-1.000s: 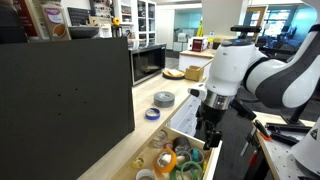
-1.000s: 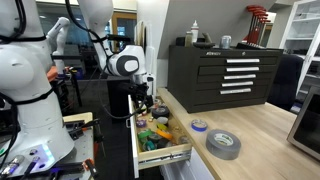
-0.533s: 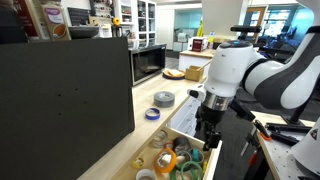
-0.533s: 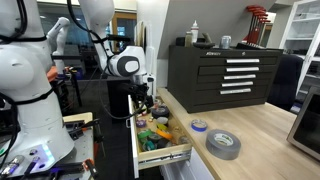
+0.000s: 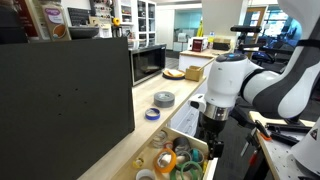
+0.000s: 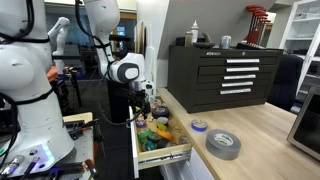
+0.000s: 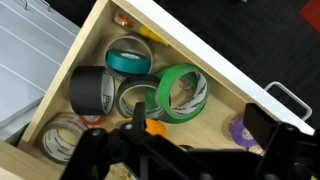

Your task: Take out green masking tape from the open drawer and place it on the countertop

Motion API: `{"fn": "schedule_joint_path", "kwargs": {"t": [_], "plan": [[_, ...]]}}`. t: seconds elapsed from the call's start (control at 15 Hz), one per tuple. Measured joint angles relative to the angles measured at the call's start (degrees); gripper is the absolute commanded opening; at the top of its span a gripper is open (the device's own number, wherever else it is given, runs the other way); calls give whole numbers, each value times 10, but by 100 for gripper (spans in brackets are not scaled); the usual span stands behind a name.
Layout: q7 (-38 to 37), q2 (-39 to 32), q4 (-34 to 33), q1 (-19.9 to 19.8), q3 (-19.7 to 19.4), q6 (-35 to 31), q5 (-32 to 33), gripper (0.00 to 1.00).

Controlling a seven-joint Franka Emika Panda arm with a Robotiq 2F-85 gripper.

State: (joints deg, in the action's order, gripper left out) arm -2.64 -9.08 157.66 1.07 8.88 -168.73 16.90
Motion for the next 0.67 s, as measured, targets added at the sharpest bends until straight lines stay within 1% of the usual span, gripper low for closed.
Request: {"fn": "schedule_joint_path", "kwargs": {"t": [0.27,0.67], "plan": [[1,-53,-24,7,0,-16,6,100],[12,-129,-84,15,-2,-16,21,100]]}}
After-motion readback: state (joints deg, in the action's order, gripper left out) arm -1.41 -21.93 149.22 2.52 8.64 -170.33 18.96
